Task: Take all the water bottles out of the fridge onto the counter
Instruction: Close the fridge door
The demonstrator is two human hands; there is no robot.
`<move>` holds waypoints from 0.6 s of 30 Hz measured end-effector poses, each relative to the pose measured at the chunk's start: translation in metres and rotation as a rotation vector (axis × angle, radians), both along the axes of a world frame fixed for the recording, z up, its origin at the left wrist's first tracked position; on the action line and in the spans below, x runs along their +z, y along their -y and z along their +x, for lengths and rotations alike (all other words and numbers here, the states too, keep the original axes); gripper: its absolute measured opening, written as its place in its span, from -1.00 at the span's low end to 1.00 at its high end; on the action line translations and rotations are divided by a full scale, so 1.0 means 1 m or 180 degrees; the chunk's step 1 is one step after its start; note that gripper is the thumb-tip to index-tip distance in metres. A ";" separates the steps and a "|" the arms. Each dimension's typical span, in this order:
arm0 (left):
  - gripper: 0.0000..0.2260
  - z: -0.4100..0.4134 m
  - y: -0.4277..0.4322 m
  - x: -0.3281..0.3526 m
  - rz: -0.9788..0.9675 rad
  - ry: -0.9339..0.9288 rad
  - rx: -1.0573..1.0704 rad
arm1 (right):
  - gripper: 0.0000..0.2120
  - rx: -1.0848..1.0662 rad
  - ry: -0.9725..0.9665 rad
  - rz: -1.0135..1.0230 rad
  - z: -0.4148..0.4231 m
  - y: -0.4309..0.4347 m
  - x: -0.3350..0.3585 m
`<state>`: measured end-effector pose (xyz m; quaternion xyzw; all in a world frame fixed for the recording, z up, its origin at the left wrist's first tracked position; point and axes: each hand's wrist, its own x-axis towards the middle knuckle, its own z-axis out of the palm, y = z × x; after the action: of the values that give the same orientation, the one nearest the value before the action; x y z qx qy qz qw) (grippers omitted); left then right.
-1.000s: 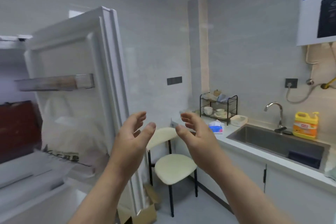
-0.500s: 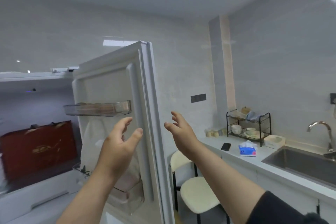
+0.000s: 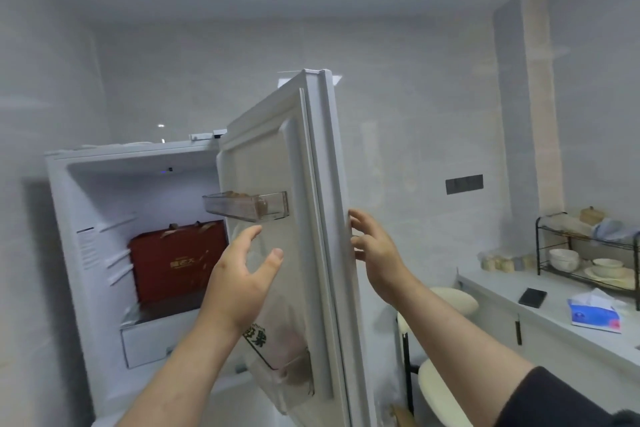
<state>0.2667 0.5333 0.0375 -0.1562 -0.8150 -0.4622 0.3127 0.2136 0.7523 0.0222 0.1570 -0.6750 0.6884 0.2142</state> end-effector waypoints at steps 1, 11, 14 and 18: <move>-0.47 0.001 0.002 0.000 -0.0018 -0.0007 0.0043 | -0.43 0.0003 -0.0087 0.0040 0.001 0.004 -0.001; -0.48 0.017 0.044 0.009 -0.0235 -0.0178 0.0485 | -0.48 0.0503 -0.0558 0.0362 -0.002 0.076 0.013; -0.50 0.020 0.068 0.008 -0.0181 -0.0139 0.0541 | -0.46 0.0685 -0.0593 0.0212 -0.008 0.104 0.013; -0.59 0.018 0.101 0.008 -0.0217 -0.0268 0.0627 | -0.48 0.0861 -0.0675 0.0155 -0.016 0.143 0.013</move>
<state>0.2847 0.4323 0.0451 -0.1052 -0.8278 -0.3943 0.3851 0.1972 0.6089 0.0348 0.3233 -0.6377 0.6740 0.1857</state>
